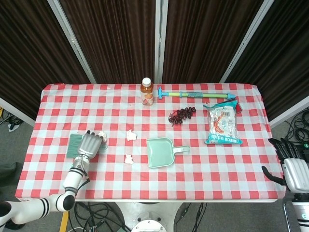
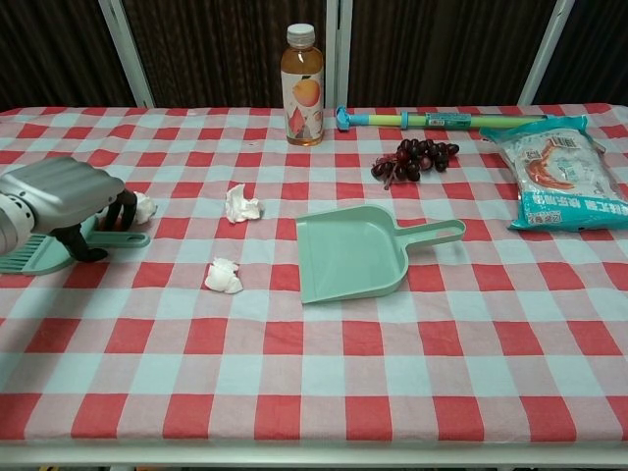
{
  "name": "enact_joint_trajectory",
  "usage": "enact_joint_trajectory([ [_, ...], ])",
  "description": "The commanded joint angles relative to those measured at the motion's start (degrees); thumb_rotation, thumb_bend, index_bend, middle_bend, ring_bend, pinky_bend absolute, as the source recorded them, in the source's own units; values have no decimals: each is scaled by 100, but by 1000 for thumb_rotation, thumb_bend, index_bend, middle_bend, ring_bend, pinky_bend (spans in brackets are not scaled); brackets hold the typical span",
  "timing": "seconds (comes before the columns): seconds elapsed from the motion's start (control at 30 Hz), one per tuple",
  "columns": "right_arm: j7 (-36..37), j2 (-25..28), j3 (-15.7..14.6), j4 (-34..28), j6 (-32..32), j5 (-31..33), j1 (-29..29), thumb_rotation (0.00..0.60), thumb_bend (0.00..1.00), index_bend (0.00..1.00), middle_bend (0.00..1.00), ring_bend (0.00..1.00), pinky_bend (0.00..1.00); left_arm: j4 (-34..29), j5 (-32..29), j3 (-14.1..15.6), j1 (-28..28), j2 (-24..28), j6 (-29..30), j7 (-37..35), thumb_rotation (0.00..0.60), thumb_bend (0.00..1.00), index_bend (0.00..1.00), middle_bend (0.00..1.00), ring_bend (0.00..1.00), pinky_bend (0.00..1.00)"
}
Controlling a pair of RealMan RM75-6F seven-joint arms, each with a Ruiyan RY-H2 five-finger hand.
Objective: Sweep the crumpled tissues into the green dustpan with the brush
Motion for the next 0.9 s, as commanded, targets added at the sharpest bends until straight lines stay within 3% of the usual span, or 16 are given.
enact_joint_trajectory([
  [0.03, -11, -1, 3, -4, 1, -2, 1, 600, 205, 95, 113, 0, 0, 28, -2, 23, -21, 5, -37, -54, 600, 302, 425, 454, 358, 273],
  [0.47, -84, 16, 0, -74, -15, -11, 2, 600, 203, 95, 114, 0, 0, 269, 328, 97, -41, -26, 11, -541, 600, 356, 504, 540, 391, 294],
  [0.6, -233, 80, -22, -174, -130, 18, 35, 600, 264, 95, 127, 0, 0, 139, 675, 156, 16, 191, 106, -920, 600, 389, 515, 552, 392, 294],
  [0.9, -1234, 17, 10, -607, -812, -135, 550, 600, 307, 127, 182, 0, 0, -430, 1729, 231, 240, 1019, 321, -2892, 600, 417, 519, 554, 393, 294],
])
